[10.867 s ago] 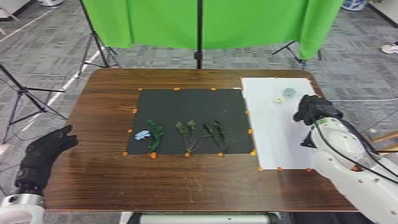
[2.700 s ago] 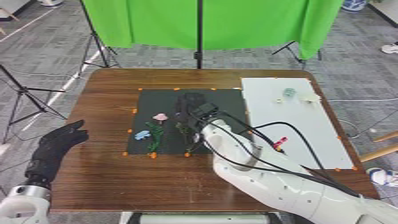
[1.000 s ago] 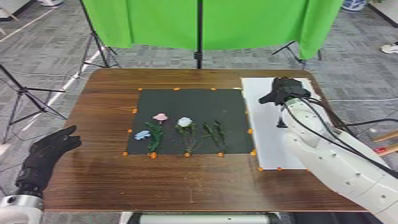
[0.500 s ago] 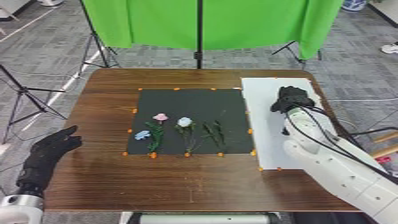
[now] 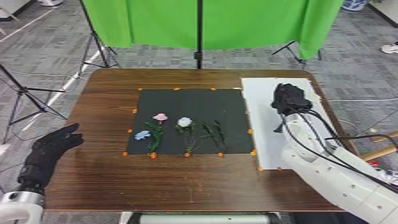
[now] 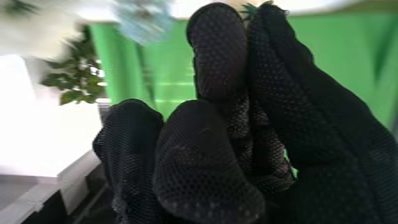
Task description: Arrange flowers
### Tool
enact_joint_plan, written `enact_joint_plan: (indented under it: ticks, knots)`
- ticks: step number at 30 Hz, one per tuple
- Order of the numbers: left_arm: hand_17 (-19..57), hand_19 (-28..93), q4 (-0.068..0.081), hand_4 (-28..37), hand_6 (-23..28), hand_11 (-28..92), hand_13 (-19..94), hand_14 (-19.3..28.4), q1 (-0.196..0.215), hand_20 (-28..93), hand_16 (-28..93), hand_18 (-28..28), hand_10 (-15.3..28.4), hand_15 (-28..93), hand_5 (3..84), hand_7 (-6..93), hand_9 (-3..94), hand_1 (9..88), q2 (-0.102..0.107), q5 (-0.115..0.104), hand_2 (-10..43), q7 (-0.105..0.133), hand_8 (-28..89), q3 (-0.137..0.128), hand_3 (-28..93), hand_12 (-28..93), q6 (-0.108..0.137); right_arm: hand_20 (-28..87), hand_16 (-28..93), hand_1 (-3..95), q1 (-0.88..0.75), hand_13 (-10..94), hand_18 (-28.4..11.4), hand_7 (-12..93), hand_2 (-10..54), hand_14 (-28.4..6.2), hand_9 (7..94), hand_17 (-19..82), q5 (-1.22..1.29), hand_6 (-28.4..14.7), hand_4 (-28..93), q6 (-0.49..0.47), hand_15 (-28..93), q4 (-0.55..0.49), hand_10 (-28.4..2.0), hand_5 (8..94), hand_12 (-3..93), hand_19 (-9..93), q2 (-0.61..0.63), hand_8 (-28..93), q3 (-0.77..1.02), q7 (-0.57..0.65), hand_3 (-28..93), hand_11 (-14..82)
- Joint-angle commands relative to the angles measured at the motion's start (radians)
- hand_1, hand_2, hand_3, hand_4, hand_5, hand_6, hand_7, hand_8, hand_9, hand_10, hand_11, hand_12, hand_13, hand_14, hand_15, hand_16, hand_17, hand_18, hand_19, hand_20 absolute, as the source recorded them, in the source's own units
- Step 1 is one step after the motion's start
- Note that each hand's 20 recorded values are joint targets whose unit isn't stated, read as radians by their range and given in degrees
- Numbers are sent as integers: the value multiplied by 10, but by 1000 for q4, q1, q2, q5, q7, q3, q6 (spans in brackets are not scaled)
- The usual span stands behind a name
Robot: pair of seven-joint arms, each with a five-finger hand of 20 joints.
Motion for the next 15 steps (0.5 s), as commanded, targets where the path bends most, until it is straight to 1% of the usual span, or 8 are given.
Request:
enact_joint_plan:
  ticks: [1, 3, 5, 6, 10, 12, 15]
  knots:
    - [58, 81, 12, -189, 56, 206, 359, 186, -11, 171, 17, 140, 142, 194, 438, 103, 438, 287, 3, 6, -27, -14, -53, 8, 664, 134, -24, 672, 360, 590, 36, 937, -153, 224, -95, -6, 902, 673, -11, -3, -190, 64, 655, -187, -90, 809, 380, 932, -25, 101, -60, -98, 590, 318]
    - [58, 82, 15, -189, 55, 206, 359, 186, -17, 171, 17, 141, 142, 194, 438, 104, 438, 287, 4, 7, -28, -15, -53, 11, 664, 134, -27, 674, 367, 589, 58, 935, -154, 228, -95, -8, 892, 669, 3, -2, -190, 37, 655, -211, -92, 809, 371, 932, -41, 98, -95, -115, 589, 356]
    - [57, 82, 18, -189, 55, 205, 357, 187, -23, 170, 17, 141, 143, 194, 437, 104, 438, 287, 8, 7, -28, -17, -53, 15, 665, 133, -32, 674, 371, 587, 74, 929, -154, 231, -95, -8, 888, 663, 6, 0, -189, 24, 659, -219, -94, 805, 366, 932, -62, 97, -131, -132, 589, 370]
    - [56, 81, 19, -189, 55, 205, 356, 187, -27, 170, 17, 141, 142, 194, 437, 104, 437, 286, 9, 10, -28, -17, -53, 17, 665, 133, -34, 672, 373, 585, 83, 927, -154, 233, -95, -9, 884, 662, 6, 1, -189, 13, 659, -221, -95, 804, 343, 932, -72, 94, -151, -136, 591, 390]
    - [56, 81, 25, -188, 55, 204, 356, 187, -39, 170, 18, 141, 142, 193, 437, 103, 436, 286, 12, 14, -28, -19, -53, 22, 664, 133, -48, 670, 375, 577, 96, 920, -154, 235, -95, -13, 877, 659, 16, 5, -187, -15, 662, -222, -96, 800, 330, 932, -106, 91, -198, -154, 592, 415]
    - [55, 81, 26, -188, 55, 204, 355, 187, -41, 170, 18, 141, 142, 193, 436, 104, 436, 285, 14, 15, -28, -23, -53, 21, 664, 134, -53, 669, 373, 574, 96, 919, -155, 235, -95, -14, 875, 658, 28, 8, -185, -27, 663, -223, -96, 800, 329, 932, -117, 90, -210, -164, 594, 426]
    - [54, 79, 24, -187, 55, 202, 354, 186, -36, 169, 18, 141, 141, 193, 436, 103, 434, 284, 13, 13, -29, -22, -53, 17, 664, 134, -51, 667, 372, 571, 97, 918, -155, 234, -95, -15, 874, 657, 32, 9, -184, -45, 664, -229, -97, 800, 329, 932, -122, 87, -226, -173, 594, 438]
